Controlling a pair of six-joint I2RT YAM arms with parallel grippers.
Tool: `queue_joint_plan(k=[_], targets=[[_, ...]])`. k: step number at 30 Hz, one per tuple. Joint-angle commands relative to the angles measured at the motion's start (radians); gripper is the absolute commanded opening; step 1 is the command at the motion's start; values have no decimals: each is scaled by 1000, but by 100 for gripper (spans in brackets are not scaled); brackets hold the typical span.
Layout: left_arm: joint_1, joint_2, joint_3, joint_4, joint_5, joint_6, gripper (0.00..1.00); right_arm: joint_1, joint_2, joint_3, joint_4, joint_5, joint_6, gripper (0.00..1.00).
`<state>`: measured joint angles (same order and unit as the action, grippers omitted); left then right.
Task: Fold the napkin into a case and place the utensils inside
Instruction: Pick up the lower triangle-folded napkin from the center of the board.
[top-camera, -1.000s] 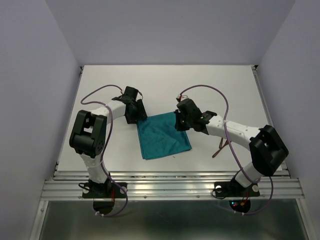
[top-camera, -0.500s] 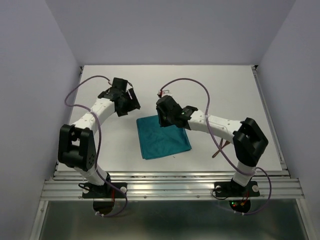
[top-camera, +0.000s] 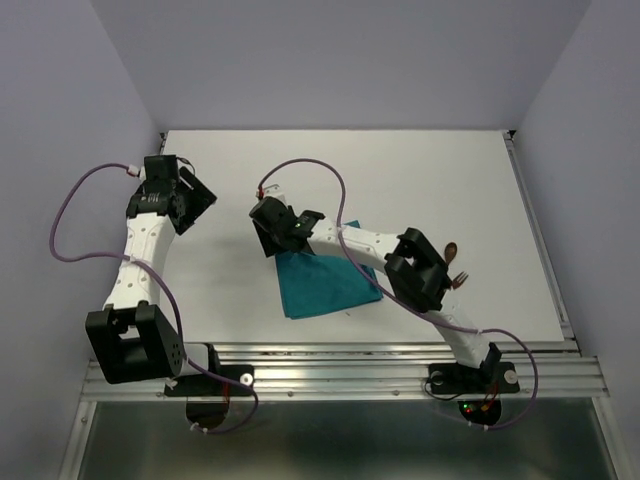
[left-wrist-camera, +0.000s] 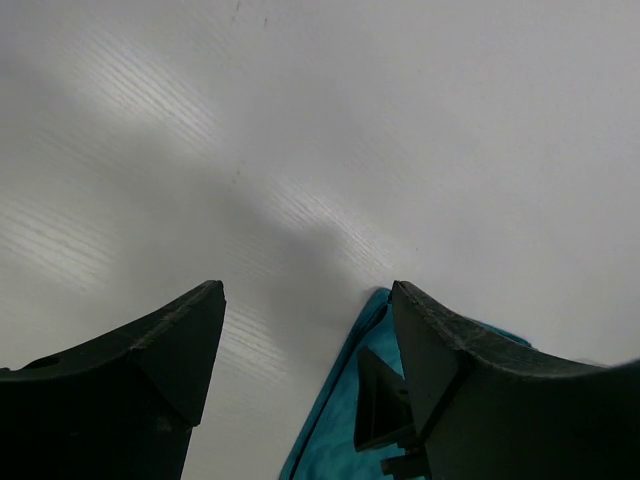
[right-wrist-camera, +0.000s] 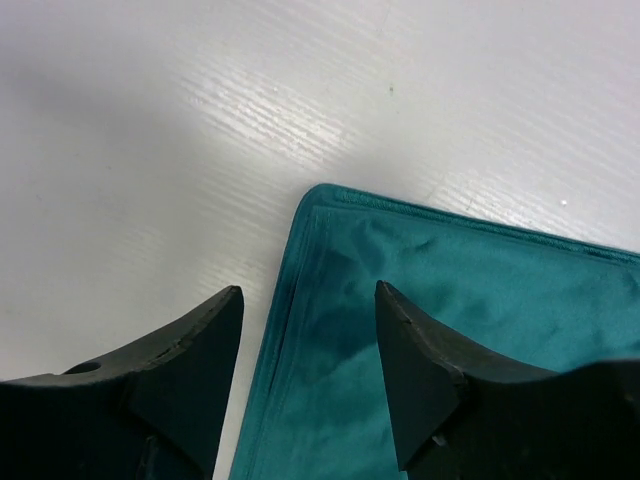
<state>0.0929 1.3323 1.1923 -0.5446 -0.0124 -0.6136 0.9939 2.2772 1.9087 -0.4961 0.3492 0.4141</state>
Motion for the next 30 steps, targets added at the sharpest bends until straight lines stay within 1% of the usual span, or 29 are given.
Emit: queue_joint_plan(k=[1, 2, 4, 7, 13, 16, 17, 18, 19, 20, 21, 23, 24, 26, 27, 29, 30], targets=[[1, -2, -36, -14, 49, -2, 78, -6, 54, 128, -61, 79, 2, 63], [2, -2, -37, -9, 54, 0, 78, -6, 67, 134, -64, 86, 5, 63], [1, 1, -45, 6, 74, 3, 78, 3, 96, 151, -65, 111, 8, 68], [1, 1, -49, 15, 88, 11, 78, 3, 133, 188, -85, 131, 3, 69], [1, -8, -65, 23, 80, 18, 78, 12, 189, 197, -90, 165, 14, 70], [2, -8, -76, 26, 80, 18, 78, 12, 218, 190, -84, 188, 25, 66], [1, -10, -79, 25, 80, 18, 78, 12, 231, 188, -84, 189, 31, 63], [2, -12, -80, 26, 78, 20, 78, 12, 231, 181, -75, 189, 34, 55], [2, -12, -83, 26, 75, 20, 78, 12, 231, 161, -65, 185, 37, 50], [2, -13, -85, 26, 74, 20, 78, 12, 226, 147, -56, 183, 40, 43], [2, -15, -88, 28, 72, 20, 78, 12, 214, 135, -32, 174, 38, 32], [1, -15, -92, 29, 74, 20, 78, 12, 199, 105, -12, 162, 34, 21], [1, -15, -95, 32, 78, 23, 78, 12, 185, 98, 7, 142, 31, 12], [2, -15, -111, 40, 86, 23, 78, 12, 170, 73, 33, 122, 26, 3], [1, -15, -118, 49, 100, 23, 78, 12, 150, 63, 45, 87, 17, 1], [1, -13, -137, 63, 124, 26, 78, 12, 122, 27, 74, 57, 20, 1], [2, -10, -157, 74, 138, 28, 78, -1, 107, -15, 108, 7, 22, 1]])
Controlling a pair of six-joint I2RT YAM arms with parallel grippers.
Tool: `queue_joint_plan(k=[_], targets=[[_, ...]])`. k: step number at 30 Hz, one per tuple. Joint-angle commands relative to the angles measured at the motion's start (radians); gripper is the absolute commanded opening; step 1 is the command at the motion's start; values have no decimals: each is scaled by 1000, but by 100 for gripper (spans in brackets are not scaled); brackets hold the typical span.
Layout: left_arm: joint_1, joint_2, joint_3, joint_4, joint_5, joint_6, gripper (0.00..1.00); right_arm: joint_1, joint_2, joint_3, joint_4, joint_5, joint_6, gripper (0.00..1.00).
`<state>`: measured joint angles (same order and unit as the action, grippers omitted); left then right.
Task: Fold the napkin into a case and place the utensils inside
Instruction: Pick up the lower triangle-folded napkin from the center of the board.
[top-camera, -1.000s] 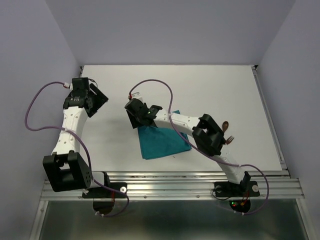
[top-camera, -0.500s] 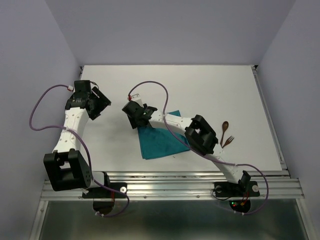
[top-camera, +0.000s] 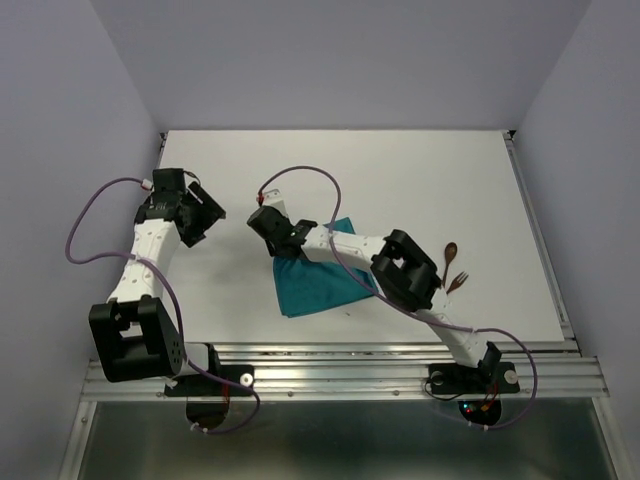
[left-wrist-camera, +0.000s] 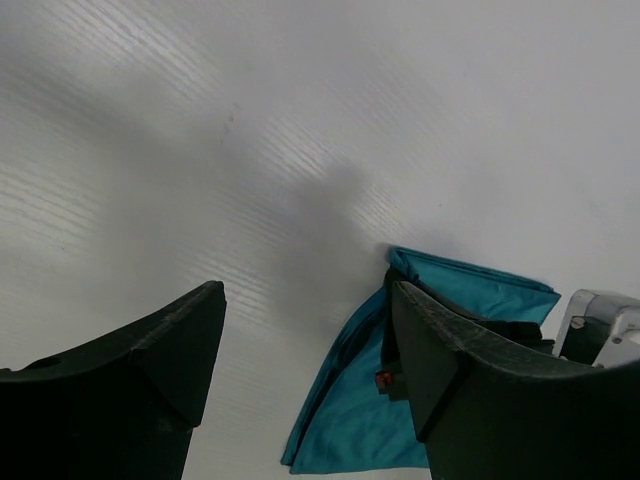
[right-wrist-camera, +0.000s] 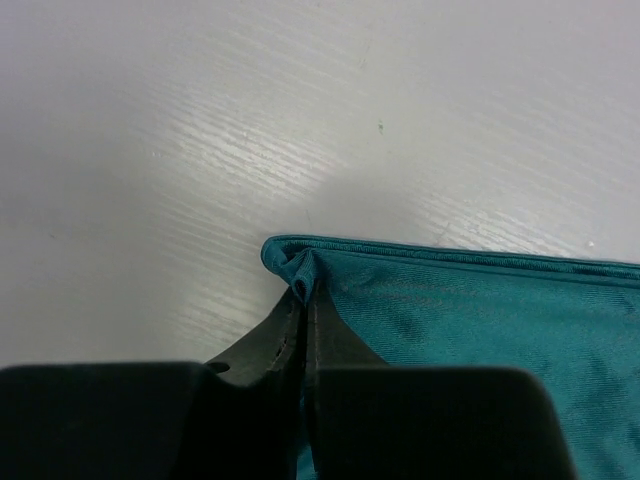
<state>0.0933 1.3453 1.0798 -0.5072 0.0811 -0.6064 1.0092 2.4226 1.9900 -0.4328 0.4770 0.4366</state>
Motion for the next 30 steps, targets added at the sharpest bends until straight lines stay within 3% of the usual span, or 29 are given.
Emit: queue_joint_plan(k=[1, 7, 12, 20, 30], targets=[[2, -21, -53, 41, 72, 22, 78, -17, -80, -126, 69, -148, 2, 1], [-18, 6, -127, 101, 202, 14, 80, -101, -250, -379, 290, -417, 16, 1], [-88, 58, -155, 168, 284, -39, 91, -126, -301, -454, 362, -553, 5, 1], [-173, 166, -175, 308, 373, -125, 93, -136, -370, -526, 414, -630, 13, 1], [-245, 322, -127, 368, 419, -136, 86, -136, -413, -566, 421, -660, -12, 1]])
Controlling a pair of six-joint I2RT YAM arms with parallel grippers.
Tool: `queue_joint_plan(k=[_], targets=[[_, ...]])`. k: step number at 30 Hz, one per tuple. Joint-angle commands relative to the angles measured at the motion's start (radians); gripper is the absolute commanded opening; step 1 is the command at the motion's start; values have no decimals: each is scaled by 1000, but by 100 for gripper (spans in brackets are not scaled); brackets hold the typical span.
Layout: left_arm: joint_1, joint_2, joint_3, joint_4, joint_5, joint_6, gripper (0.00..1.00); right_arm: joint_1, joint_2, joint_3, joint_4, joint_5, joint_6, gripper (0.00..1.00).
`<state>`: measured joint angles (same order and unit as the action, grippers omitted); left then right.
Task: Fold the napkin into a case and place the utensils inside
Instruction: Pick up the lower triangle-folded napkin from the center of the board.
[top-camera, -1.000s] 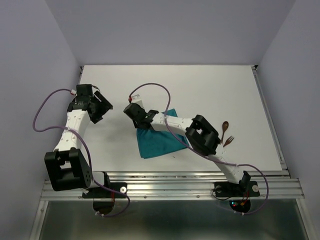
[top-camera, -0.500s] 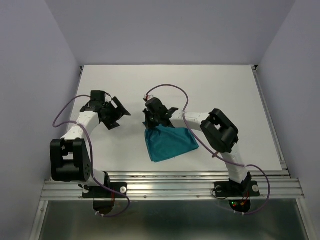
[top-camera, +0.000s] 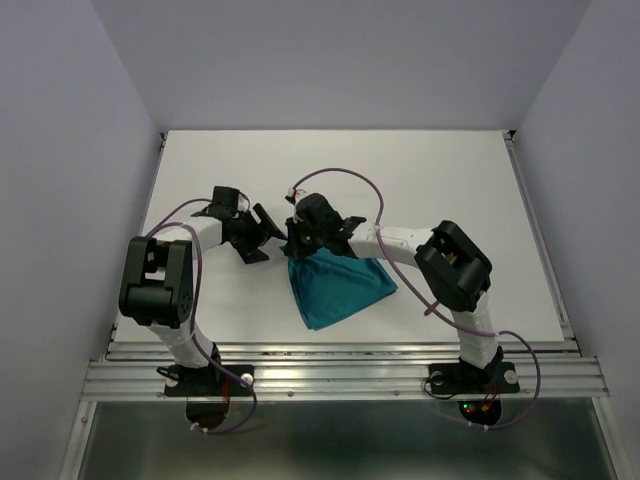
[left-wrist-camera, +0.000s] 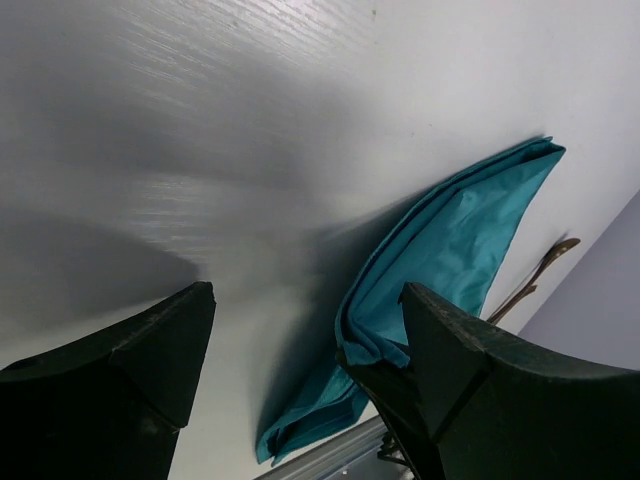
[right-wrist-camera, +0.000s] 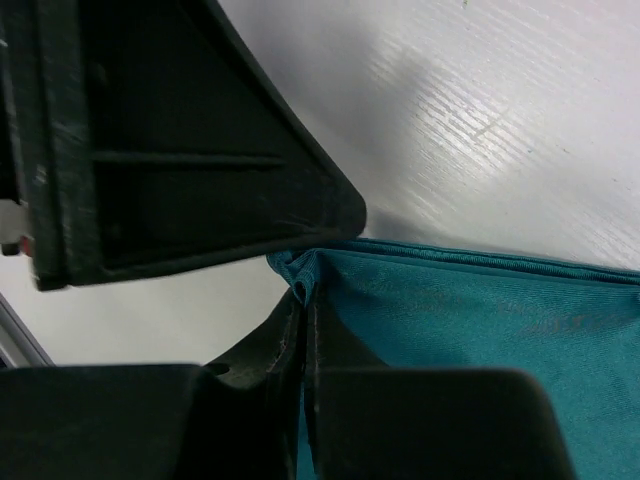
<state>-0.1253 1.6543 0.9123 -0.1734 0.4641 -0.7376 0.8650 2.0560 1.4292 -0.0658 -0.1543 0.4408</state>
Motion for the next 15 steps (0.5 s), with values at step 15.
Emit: queue_joint_plan(k=[15], targets=[[-65, 88, 36, 91, 107, 3, 67, 8, -36, -9, 54, -36, -19, 1]])
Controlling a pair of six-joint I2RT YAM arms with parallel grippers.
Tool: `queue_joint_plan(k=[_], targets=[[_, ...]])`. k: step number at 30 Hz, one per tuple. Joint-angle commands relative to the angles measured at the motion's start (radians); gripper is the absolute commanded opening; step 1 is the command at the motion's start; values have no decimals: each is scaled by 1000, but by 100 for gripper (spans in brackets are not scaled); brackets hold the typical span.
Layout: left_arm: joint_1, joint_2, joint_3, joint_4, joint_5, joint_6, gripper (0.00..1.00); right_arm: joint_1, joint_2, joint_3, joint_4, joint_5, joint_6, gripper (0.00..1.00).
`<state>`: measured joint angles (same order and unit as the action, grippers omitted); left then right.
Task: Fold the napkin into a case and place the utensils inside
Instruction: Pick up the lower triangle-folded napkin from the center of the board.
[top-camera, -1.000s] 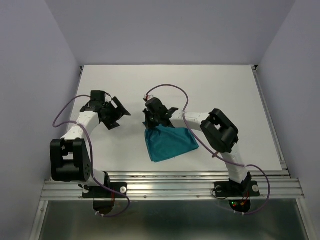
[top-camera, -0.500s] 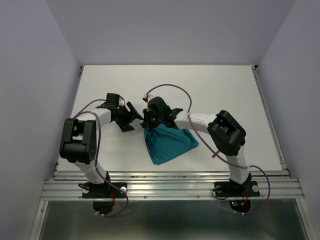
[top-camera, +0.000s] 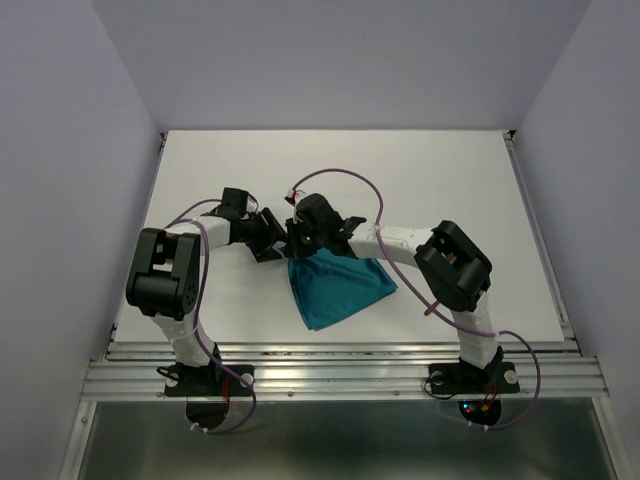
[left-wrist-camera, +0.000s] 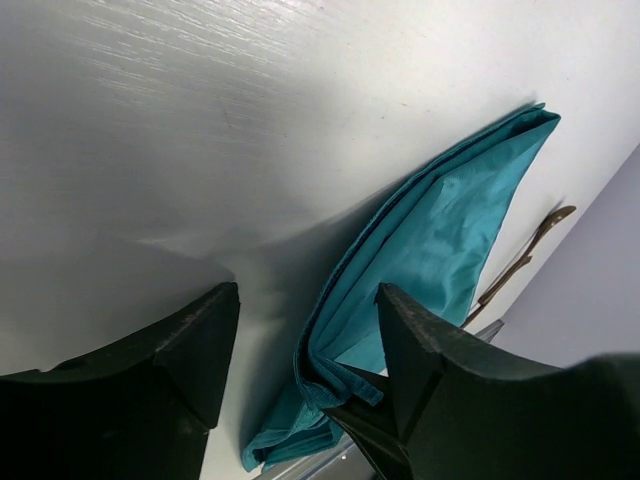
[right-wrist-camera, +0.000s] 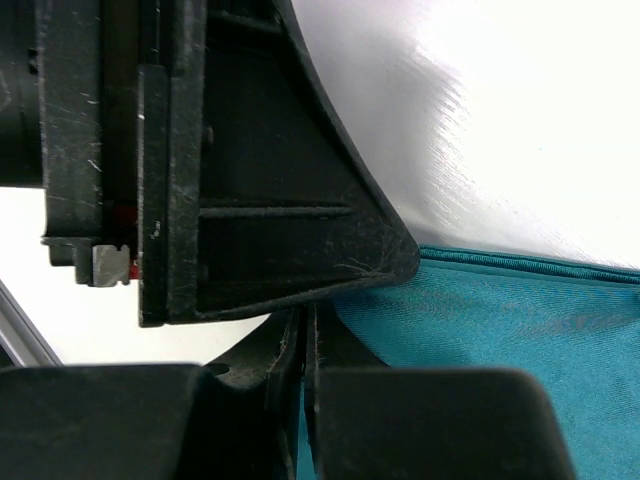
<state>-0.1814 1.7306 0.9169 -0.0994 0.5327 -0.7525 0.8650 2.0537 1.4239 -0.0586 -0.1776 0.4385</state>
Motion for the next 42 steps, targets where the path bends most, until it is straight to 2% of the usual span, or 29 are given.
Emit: queue_joint_plan(k=[1, 9, 12, 15, 17, 18, 19, 20, 21, 23, 25, 27, 28, 30, 35, 42], targets=[[-12, 15, 30, 17, 41, 18, 66, 8, -33, -5, 46, -13, -17, 1], [-27, 40, 36, 20, 59, 28, 56, 8, -38, -20, 46, -11, -17, 1], [-29, 49, 40, 20, 67, 30, 44, 8, -37, -23, 48, -7, -15, 1], [-29, 52, 45, 18, 67, 30, 24, -1, -36, -19, 39, 6, -15, 2], [-29, 53, 45, 14, 66, 25, 15, -1, -38, -14, 31, 13, -17, 9], [-29, 55, 46, 12, 66, 27, 5, -1, -41, -5, 17, 16, -18, 12], [-29, 57, 46, 10, 66, 24, 0, -1, -49, -2, 10, 24, -24, 20], [-29, 57, 48, 9, 66, 21, 0, -1, -53, 1, 0, 32, -27, 27], [-29, 55, 48, 4, 64, 16, 0, -1, -59, 3, -16, 38, -29, 42], [-29, 50, 46, -2, 56, 7, 0, -1, -88, -3, -32, 67, -37, 56], [-29, 40, 50, -28, 38, -10, 0, -1, -113, -22, -55, 102, -46, 68], [-29, 26, 57, -49, 24, -22, 0, -1, -153, -40, -78, 127, -49, 74], [-29, 21, 57, -63, 15, -33, 0, -1, -167, -66, -84, 151, -50, 81], [-30, 8, 60, -78, -2, -48, 0, -1, -199, -100, -92, 173, -50, 84], [-29, -31, 65, -120, -37, -100, 0, 51, -293, -152, -136, 347, -72, 86], [-29, -39, 77, -131, -57, -111, 0, 221, -348, -250, -228, 446, -58, 78]])
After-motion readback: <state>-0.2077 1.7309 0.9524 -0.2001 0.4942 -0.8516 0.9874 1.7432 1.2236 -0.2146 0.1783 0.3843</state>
